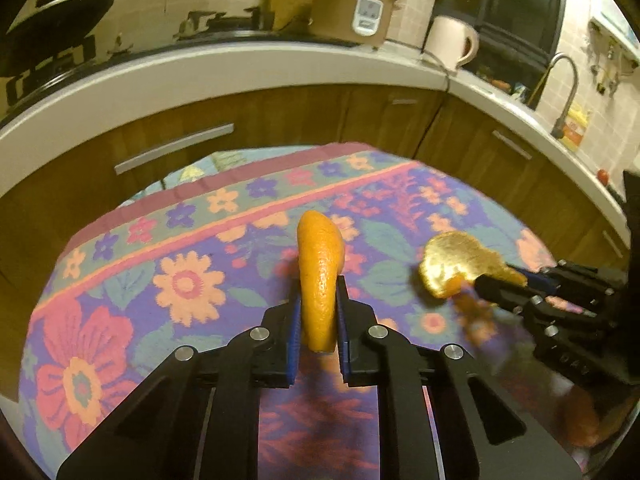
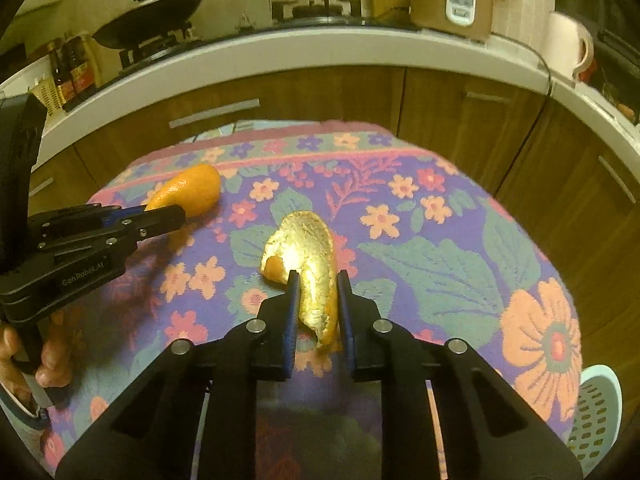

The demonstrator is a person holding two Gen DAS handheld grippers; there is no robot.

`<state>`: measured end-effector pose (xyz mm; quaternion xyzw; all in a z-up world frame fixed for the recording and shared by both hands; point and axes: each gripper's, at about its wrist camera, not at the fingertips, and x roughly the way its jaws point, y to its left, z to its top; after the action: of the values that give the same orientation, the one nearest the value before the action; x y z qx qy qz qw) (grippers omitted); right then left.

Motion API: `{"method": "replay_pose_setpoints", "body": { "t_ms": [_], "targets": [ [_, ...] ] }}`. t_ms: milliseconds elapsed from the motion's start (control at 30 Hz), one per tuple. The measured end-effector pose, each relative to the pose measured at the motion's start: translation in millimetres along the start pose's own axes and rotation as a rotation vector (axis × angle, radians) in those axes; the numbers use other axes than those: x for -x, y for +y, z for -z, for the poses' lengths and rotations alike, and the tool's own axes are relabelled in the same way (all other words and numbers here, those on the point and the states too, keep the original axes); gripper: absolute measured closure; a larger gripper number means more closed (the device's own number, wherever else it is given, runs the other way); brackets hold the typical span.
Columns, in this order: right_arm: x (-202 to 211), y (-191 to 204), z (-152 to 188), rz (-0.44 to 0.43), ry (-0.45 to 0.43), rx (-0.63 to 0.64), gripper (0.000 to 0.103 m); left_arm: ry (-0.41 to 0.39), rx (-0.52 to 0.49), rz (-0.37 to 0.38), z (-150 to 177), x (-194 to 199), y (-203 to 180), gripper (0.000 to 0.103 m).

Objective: Collect trash
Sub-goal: 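Carry both peels over the blue basket and open both grippers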

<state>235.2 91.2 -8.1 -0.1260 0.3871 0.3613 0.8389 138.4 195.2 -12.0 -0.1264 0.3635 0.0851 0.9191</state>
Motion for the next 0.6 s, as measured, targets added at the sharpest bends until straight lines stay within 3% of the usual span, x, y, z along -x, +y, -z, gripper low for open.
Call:
{"method": "replay_pose_setpoints", "body": {
  "t_ms": [267,467,600],
  "targets": [
    [43.6,-38.5,25.5,0.042,-0.063,-0.078,0.088,-0.05,-0.054,0.127,0.6,26.8,-52.2,0.09],
    [89.9,-93.1,64.6,0.089,-0.109,-0.178,0.088,-0.068,-0.081,0.211,7.8,30.6,-104.0,0.09],
    [122.4,-135.7,95.2,0.166,-0.128,-0.257,0.088,-0.056,-0.123,0.276,17.7,25.7,-149.5,0.09]
  ]
}}
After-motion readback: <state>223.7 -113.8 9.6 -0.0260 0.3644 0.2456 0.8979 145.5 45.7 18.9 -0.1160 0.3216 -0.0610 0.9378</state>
